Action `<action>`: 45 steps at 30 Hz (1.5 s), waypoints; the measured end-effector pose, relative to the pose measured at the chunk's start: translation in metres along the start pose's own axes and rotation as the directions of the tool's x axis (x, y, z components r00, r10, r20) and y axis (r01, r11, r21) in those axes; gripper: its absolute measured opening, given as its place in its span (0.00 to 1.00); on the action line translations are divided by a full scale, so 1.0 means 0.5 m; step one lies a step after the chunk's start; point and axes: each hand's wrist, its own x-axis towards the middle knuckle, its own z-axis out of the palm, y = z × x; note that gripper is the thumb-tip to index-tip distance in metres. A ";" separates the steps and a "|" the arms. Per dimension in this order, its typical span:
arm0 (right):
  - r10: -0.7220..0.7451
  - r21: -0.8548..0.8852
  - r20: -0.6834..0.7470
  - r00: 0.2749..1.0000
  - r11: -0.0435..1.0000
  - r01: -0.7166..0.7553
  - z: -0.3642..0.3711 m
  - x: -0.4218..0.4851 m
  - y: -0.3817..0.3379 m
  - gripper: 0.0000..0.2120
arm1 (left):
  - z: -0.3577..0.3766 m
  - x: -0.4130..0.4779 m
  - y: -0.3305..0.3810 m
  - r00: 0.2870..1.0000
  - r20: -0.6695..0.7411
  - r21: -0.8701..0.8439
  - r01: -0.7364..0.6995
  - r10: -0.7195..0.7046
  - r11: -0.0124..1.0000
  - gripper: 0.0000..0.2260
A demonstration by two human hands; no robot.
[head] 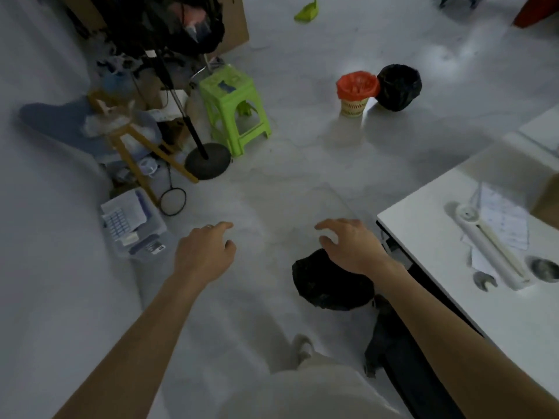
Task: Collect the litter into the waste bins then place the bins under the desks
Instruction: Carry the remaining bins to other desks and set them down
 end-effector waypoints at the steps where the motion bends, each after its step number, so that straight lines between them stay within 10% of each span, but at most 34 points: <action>1: 0.005 -0.015 -0.007 1.000 1.000 -0.005 -0.022 0.047 -0.014 0.17 | -0.018 0.048 -0.006 1.000 -0.005 0.023 -0.023 0.023 0.999 0.21; 18: 0.471 0.028 -0.168 0.866 0.881 -0.473 -0.190 0.771 -0.016 0.19 | -0.227 1.041 0.017 0.904 0.121 0.212 -0.428 0.411 0.878 0.22; 32: 0.714 0.209 -0.227 0.662 0.700 -0.683 -0.392 1.132 0.160 0.18 | -0.238 1.600 0.458 0.634 0.368 0.164 -0.764 0.680 0.624 0.24; 45: 0.648 0.105 -0.228 0.727 0.759 -0.643 -0.793 1.685 0.408 0.19 | -0.365 2.195 0.770 0.718 0.319 0.099 -0.674 0.619 0.732 0.23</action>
